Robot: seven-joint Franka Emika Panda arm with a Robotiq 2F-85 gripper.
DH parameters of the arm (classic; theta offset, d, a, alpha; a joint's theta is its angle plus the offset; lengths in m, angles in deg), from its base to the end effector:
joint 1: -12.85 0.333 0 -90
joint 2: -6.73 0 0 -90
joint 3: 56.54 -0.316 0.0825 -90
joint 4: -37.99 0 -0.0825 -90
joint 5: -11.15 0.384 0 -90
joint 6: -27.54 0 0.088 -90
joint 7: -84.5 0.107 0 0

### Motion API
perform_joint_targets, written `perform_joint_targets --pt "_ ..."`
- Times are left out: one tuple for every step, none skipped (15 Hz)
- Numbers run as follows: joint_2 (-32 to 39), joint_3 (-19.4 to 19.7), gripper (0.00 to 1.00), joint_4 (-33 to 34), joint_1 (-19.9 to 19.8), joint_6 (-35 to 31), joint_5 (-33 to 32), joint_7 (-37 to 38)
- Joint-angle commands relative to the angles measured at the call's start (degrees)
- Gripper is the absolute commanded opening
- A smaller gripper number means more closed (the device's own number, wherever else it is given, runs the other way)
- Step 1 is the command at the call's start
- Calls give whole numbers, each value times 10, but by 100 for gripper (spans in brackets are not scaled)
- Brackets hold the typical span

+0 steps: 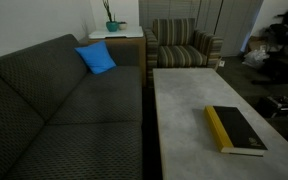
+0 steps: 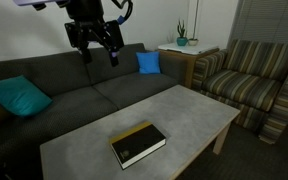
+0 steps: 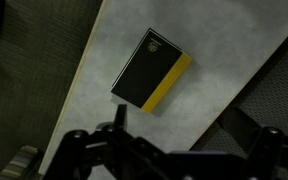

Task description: Open the book

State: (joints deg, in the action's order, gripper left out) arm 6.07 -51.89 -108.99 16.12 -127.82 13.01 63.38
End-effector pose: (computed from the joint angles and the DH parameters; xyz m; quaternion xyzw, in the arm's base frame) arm 0.4640 -0.0123 0.2843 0.9844 0.1569 0.0789 0.0072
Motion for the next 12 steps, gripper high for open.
perform_joint_targets --pt "70 -9 100 19 -24 -81 87 -128" --pt "87 -18 100 26 -33 -101 120 -167" --pt "105 -31 100 35 -48 -116 152 -207" --pt "125 -23 100 48 -41 -127 183 -246" --pt "149 -30 100 63 -53 -135 198 -271" --pt "171 -33 100 78 -60 -142 209 -290" --pt "201 -26 100 97 -63 -149 201 -295" --pt "225 -27 100 117 -70 -146 201 -305" --pt "255 -19 100 141 -73 -135 189 -303" --pt "276 -2 100 159 -65 -125 174 -285" --pt "221 -12 100 111 -59 -132 185 -281" --pt "243 -41 100 125 -101 -137 125 -238"
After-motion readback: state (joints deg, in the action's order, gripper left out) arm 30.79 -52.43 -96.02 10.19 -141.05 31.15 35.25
